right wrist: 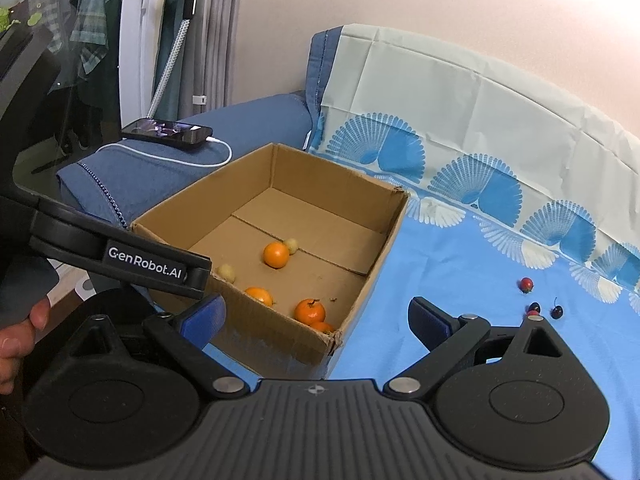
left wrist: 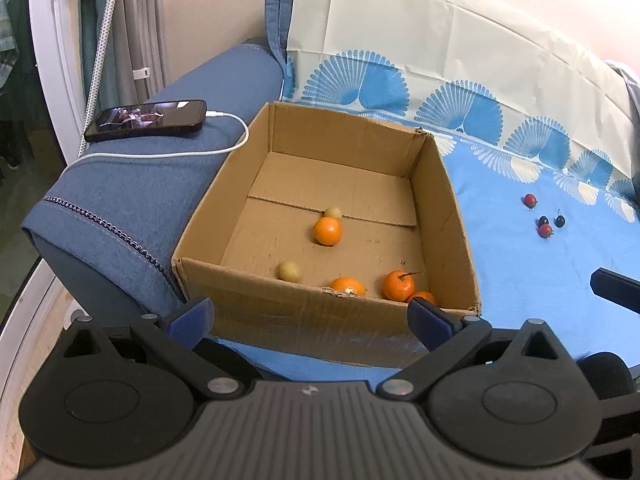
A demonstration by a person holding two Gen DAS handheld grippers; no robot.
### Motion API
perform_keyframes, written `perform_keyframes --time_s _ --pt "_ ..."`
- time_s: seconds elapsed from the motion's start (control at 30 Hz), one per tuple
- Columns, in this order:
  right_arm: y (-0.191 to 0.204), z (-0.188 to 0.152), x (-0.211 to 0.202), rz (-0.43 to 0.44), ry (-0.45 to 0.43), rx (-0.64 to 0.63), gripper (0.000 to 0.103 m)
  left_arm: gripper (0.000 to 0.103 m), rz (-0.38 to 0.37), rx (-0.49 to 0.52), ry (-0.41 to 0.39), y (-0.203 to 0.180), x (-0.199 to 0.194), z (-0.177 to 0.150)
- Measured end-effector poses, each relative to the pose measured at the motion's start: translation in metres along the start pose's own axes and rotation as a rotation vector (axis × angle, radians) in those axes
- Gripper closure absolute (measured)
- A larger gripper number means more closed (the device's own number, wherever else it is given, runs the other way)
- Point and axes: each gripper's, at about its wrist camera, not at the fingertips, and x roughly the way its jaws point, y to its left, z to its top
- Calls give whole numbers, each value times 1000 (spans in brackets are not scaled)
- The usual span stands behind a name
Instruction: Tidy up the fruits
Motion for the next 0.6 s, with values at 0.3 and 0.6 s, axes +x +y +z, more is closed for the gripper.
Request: perform_keyframes --time_s 0.3,0.6 --pt "-1 -1 4 4 13 9 5 0 2 3 10 -2 4 0" --pt "-8 -3 11 7 23 44 5 0 13 17 29 -6 12 1"
